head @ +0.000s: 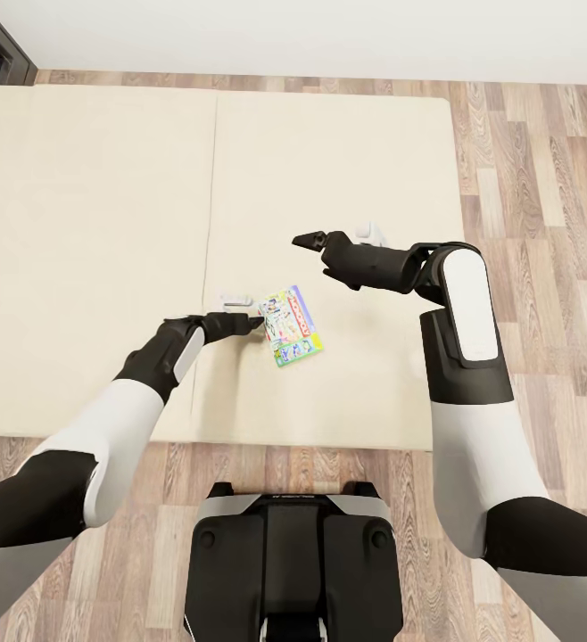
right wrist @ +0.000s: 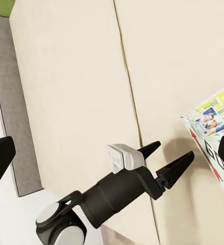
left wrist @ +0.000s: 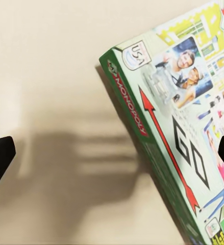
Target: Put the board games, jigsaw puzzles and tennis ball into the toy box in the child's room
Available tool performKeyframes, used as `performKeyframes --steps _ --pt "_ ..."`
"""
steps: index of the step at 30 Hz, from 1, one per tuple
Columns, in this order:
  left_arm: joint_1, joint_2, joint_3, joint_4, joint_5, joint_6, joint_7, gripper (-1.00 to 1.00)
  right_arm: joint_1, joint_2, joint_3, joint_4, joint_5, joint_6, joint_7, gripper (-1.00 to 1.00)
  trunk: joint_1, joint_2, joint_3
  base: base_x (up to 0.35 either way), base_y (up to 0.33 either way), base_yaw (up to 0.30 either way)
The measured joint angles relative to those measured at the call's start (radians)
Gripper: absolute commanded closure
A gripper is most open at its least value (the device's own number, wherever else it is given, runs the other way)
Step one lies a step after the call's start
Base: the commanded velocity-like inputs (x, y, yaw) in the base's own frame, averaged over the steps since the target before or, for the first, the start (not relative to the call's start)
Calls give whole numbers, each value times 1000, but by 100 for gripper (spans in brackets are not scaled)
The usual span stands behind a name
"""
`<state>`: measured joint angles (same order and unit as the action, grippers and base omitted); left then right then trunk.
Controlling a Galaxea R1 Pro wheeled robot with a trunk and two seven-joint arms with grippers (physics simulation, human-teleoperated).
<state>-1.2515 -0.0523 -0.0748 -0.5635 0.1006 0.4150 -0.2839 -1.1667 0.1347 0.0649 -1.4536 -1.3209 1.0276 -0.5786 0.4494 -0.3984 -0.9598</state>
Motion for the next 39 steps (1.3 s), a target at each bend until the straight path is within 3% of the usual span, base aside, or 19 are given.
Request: performKeyframes --steps 39 --pt "0 -9 1 12 3 1 -17 -100 0 1 0 1 1 0 0 -100 0 0 0 0 0 0"
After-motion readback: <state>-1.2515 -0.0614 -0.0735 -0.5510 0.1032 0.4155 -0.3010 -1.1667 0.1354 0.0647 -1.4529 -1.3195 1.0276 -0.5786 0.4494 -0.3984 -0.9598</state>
